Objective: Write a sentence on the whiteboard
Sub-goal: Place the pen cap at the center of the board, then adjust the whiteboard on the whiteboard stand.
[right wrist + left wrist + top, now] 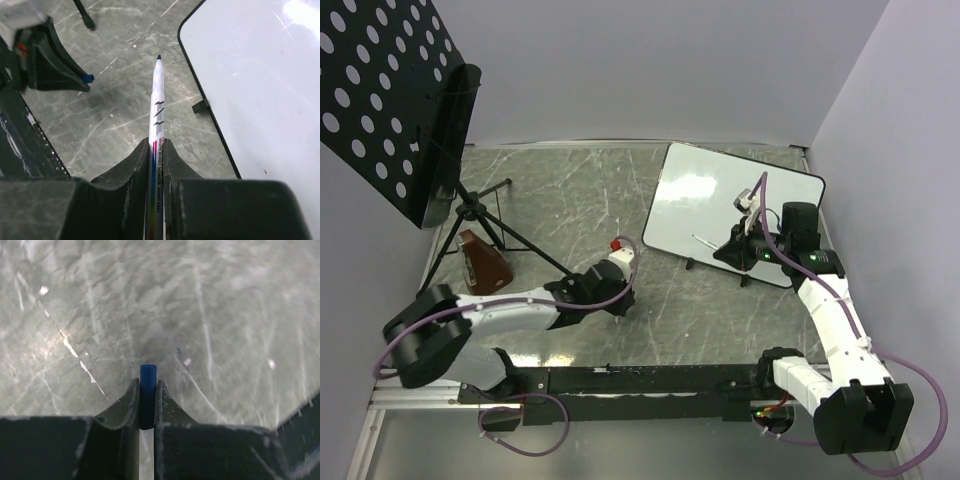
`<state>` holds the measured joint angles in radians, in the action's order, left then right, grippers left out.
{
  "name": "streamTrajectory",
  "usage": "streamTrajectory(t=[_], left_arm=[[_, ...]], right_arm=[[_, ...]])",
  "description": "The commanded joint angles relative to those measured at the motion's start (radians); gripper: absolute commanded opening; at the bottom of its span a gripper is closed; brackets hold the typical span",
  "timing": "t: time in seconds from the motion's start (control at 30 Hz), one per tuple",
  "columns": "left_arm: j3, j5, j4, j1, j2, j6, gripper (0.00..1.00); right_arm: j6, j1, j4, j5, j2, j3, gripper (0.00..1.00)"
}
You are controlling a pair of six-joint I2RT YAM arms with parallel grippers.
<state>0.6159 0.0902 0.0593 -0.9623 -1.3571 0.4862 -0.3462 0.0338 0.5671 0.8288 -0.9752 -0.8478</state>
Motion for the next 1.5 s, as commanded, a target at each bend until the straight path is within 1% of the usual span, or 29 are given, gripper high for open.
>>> streamTrajectory(t=[0.0, 0.03, 0.17, 0.2, 0.27, 0.3, 0.37, 0.4, 0.47, 0.53, 0.63, 0.73, 0.77, 0.83, 0.87, 0.9, 0.93, 0.97, 1.03, 1.07, 1.1, 1.17, 1.2, 1.23, 1.27, 1.33, 1.37, 1.4, 1.47], left_arm=[[0.065, 0.221, -0.005, -0.053, -0.077, 0.19, 0.01], [0.07, 0.259, -0.024, -0.065, -0.097, 0.212, 0.01], [0.09, 0.301, -0.056, -0.088, -0.142, 0.242, 0.02], [0.093, 0.304, -0.056, -0.093, -0.152, 0.245, 0.07], [0.1, 0.293, -0.076, -0.099, -0.174, 0.246, 0.12], [0.1, 0.287, -0.076, -0.101, -0.177, 0.244, 0.18], [0.102, 0.286, -0.078, -0.102, -0.178, 0.25, 0.22], [0.102, 0.289, -0.079, -0.102, -0.177, 0.25, 0.27], [0.105, 0.298, -0.087, -0.102, -0.16, 0.253, 0.32], [0.114, 0.306, -0.102, -0.102, -0.142, 0.25, 0.34], [0.14, 0.319, -0.131, -0.102, -0.106, 0.232, 0.43], [0.174, 0.329, -0.154, -0.099, -0.039, 0.195, 0.62], [0.182, 0.332, -0.151, -0.098, -0.021, 0.178, 0.74], [0.2, 0.271, -0.121, -0.052, 0.036, 0.114, 0.84], [0.203, 0.208, -0.099, -0.021, 0.052, 0.091, 0.99], [0.208, 0.074, -0.079, 0.061, 0.081, 0.059, 0.99], [0.211, -0.01, -0.02, 0.107, 0.09, 0.049, 0.99], [0.214, -0.08, 0.008, 0.15, 0.098, 0.037, 0.97], [0.251, -0.198, 0.068, 0.247, 0.098, 0.006, 0.97], [0.278, -0.228, 0.066, 0.269, 0.086, -0.01, 0.97], [0.351, -0.262, 0.062, 0.31, 0.037, -0.036, 0.97], [0.439, -0.389, 0.027, 0.348, -0.038, -0.057, 0.97], [0.482, -0.426, 0.021, 0.367, -0.124, -0.061, 0.97], [0.554, -0.464, 0.02, 0.4, -0.164, -0.064, 0.97], [0.585, -0.563, 0.039, 0.419, -0.203, -0.067, 0.97], [0.666, -0.644, 0.076, 0.47, -0.308, -0.058, 0.97], [0.698, -0.721, 0.085, 0.487, -0.347, -0.058, 0.97], [0.769, -0.745, 0.082, 0.517, -0.42, -0.06, 0.97], [0.84, -0.82, 0.071, 0.54, -0.491, -0.077, 0.97]], right_arm=[[0.047, -0.009, -0.052, -0.034, 0.013, 0.003, 0.0], [0.046, -0.011, -0.047, -0.036, 0.009, 0.0, 0.0], [0.049, -0.015, -0.05, -0.031, 0.007, 0.001, 0.0], [0.049, -0.014, -0.05, -0.03, 0.003, 0.001, 0.0], [0.046, -0.015, -0.047, -0.03, 0.0, -0.002, 0.0], [0.044, -0.015, -0.046, -0.028, -0.005, -0.002, 0.0], [0.042, -0.015, -0.041, -0.03, -0.01, -0.005, 0.0], [0.041, -0.015, -0.041, -0.028, -0.013, -0.005, 0.0], [0.041, -0.017, -0.036, -0.026, -0.016, -0.008, 0.0], [0.039, -0.017, -0.035, -0.025, -0.019, -0.008, 0.0], [0.036, -0.018, -0.033, -0.025, -0.017, -0.011, 0.0], [0.013, -0.025, -0.018, -0.004, -0.016, -0.016, 0.0], [0.006, -0.026, -0.013, 0.006, -0.016, -0.017, 0.0], [-0.023, -0.029, 0.005, 0.027, -0.013, -0.025, 0.0], [-0.027, -0.029, 0.008, 0.032, -0.01, -0.025, 0.0], [-0.031, -0.028, 0.008, 0.036, -0.007, -0.025, 0.0], [-0.04, -0.029, 0.017, 0.041, -0.005, -0.028, 0.0], [-0.042, -0.029, 0.019, 0.044, -0.002, -0.028, 0.0], [-0.04, -0.057, 0.014, 0.043, 0.003, -0.027, 0.0], [-0.04, -0.064, 0.017, 0.043, 0.006, -0.027, 0.0], [-0.04, -0.067, 0.014, 0.044, 0.007, -0.028, 0.0], [-0.039, -0.075, 0.014, 0.047, 0.009, -0.028, 0.0], [-0.037, -0.08, 0.013, 0.05, 0.009, -0.028, 0.0], [-0.039, -0.083, 0.014, 0.05, 0.01, -0.028, 0.0], [-0.04, -0.084, 0.014, 0.053, 0.009, -0.028, 0.0], [-0.042, -0.092, 0.016, 0.058, 0.007, -0.028, 0.0], [-0.042, -0.094, 0.016, 0.058, 0.006, -0.028, 0.0], [-0.042, -0.1, 0.017, 0.058, 0.004, -0.03, 0.0], [-0.046, -0.101, 0.019, 0.064, 0.0, -0.031, 0.0]])
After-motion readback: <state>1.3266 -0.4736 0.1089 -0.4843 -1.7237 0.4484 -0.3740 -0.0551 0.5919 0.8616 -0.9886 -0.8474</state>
